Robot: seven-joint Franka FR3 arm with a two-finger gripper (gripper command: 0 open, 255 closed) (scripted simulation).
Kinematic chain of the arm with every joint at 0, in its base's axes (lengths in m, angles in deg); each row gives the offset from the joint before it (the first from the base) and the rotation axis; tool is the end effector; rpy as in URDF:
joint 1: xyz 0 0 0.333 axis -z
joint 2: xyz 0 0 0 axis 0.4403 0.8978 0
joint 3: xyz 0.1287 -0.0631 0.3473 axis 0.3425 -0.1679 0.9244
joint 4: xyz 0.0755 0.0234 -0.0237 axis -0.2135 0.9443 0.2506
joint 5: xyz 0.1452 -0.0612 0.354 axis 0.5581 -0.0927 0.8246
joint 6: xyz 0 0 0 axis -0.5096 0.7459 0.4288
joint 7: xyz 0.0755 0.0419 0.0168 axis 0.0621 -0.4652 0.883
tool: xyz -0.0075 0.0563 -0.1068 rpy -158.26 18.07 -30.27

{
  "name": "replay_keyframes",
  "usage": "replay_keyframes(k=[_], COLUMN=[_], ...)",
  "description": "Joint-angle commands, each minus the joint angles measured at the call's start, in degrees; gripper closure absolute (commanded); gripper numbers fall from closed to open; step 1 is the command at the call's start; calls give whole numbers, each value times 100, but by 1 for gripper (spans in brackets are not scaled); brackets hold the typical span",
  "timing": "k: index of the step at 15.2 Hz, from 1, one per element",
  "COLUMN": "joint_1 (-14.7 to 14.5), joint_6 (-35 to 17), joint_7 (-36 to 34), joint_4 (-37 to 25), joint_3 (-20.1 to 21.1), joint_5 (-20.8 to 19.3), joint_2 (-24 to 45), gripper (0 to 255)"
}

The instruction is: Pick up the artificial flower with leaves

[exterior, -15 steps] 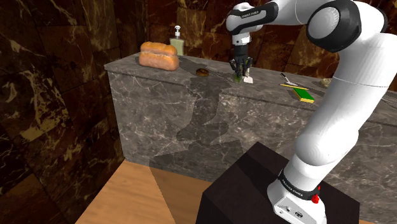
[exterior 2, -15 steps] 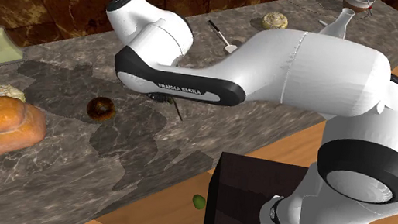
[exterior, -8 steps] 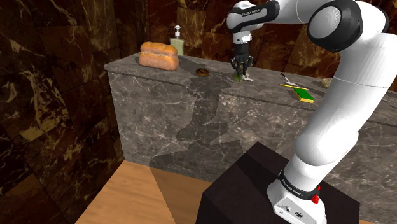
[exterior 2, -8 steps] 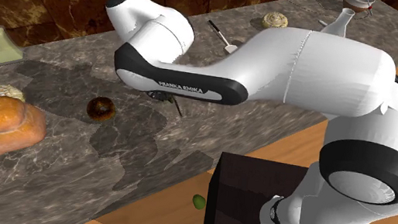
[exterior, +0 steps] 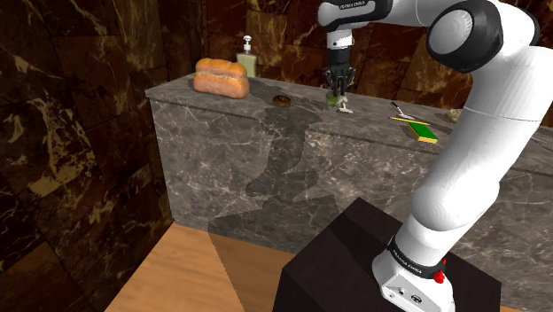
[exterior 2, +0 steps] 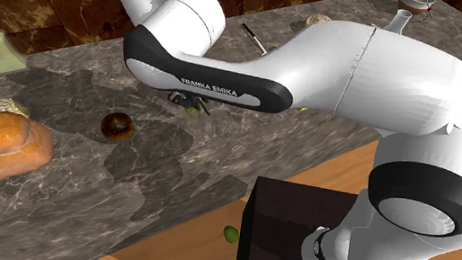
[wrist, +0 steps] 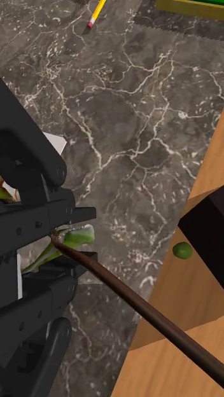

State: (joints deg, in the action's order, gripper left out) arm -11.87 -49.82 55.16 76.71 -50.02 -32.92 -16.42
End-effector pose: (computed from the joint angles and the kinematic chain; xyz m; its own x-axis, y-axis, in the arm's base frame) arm 0.5178 -0.2404 0.6011 0.8183 -0.5547 -0.1506 -0.5199 -0.8261 0.2175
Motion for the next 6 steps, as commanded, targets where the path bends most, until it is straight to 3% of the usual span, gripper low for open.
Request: replay_keyframes(k=[1, 6], joint_1=[-8, -8], joint_6=[177, 430], joint_7=[17, 63], joint_4=[-179, -483], joint_3=[5, 4], joint_5=[-1, 1], joint_2=[1, 49], gripper=[255, 255])
